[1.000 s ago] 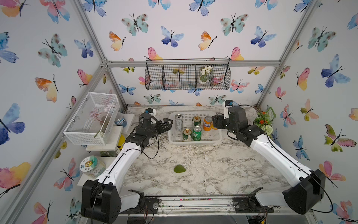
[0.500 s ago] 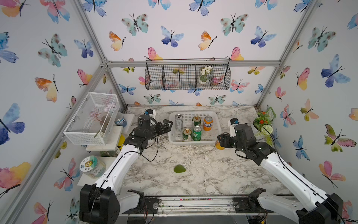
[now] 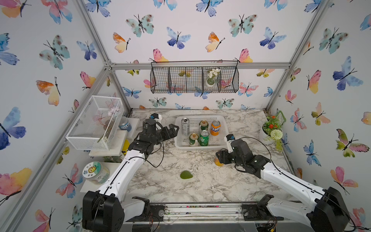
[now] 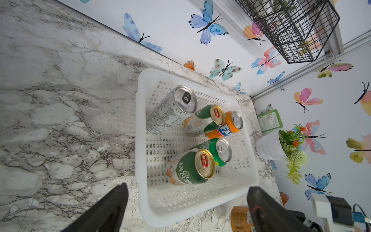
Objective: Take out the drinks from the basket
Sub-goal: Place the drink at the center of the board.
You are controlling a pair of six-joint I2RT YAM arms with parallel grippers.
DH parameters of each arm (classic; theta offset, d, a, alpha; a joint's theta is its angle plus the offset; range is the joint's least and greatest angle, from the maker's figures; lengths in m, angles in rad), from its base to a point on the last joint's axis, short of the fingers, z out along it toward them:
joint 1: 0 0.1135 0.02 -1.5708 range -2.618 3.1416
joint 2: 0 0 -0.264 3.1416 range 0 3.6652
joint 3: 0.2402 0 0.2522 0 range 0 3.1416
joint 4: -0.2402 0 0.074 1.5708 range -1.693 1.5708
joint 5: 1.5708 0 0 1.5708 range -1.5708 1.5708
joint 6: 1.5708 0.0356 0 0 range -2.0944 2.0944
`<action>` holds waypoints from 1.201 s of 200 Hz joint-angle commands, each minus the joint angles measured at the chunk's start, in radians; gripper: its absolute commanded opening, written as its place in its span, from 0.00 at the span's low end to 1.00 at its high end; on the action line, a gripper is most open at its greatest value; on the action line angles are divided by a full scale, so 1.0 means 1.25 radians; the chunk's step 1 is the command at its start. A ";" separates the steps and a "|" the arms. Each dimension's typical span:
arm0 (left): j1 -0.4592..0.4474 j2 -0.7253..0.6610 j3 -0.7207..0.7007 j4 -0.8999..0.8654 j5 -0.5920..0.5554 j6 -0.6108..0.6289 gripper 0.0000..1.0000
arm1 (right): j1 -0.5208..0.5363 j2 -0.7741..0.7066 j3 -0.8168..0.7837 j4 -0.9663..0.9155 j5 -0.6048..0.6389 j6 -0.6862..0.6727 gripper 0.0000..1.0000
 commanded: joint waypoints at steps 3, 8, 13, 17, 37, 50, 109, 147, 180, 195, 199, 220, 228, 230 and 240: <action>0.001 -0.006 -0.007 -0.003 0.008 0.013 0.99 | 0.031 0.042 0.024 0.104 0.078 -0.014 0.53; 0.001 -0.006 -0.008 -0.003 0.007 0.013 0.99 | 0.035 0.052 0.026 0.105 0.086 -0.015 0.53; 0.001 -0.005 -0.008 -0.003 0.007 0.013 0.99 | 0.037 0.061 0.027 0.105 0.092 -0.015 0.53; 0.001 -0.005 -0.007 -0.003 0.007 0.014 0.99 | 0.039 0.066 0.027 0.107 0.095 -0.015 0.53; 0.001 -0.004 -0.007 -0.003 0.007 0.014 0.99 | 0.046 0.082 0.022 0.123 0.102 -0.013 0.52; 0.001 -0.004 -0.006 -0.003 0.007 0.014 0.99 | 0.054 0.092 0.023 0.126 0.113 -0.015 0.52; 0.001 0.003 -0.007 -0.003 0.011 0.014 0.99 | 0.063 0.110 0.014 0.141 0.135 -0.004 0.52; 0.001 0.003 -0.010 -0.002 0.010 0.014 0.99 | 0.063 0.133 0.014 0.143 0.134 0.004 0.53; 0.001 0.001 -0.015 0.000 0.012 0.016 0.99 | 0.063 0.154 0.018 0.143 0.124 0.009 0.54; 0.001 -0.002 -0.018 0.002 0.012 0.016 0.99 | 0.063 0.167 0.023 0.134 0.124 0.016 0.56; 0.001 -0.003 -0.018 0.003 0.011 0.016 0.99 | 0.063 0.170 0.025 0.132 0.125 0.018 0.57; 0.001 -0.006 -0.021 0.004 0.007 0.016 0.99 | 0.063 0.170 0.022 0.133 0.121 0.025 0.62; 0.001 -0.006 -0.021 0.004 0.009 0.016 0.99 | 0.063 0.166 0.021 0.134 0.120 0.025 0.66; 0.001 -0.006 -0.021 0.004 0.009 0.017 0.99 | 0.063 0.165 0.021 0.134 0.120 0.026 0.67; 0.002 -0.005 -0.021 0.004 0.009 0.018 0.99 | 0.063 0.164 0.022 0.132 0.120 0.027 0.71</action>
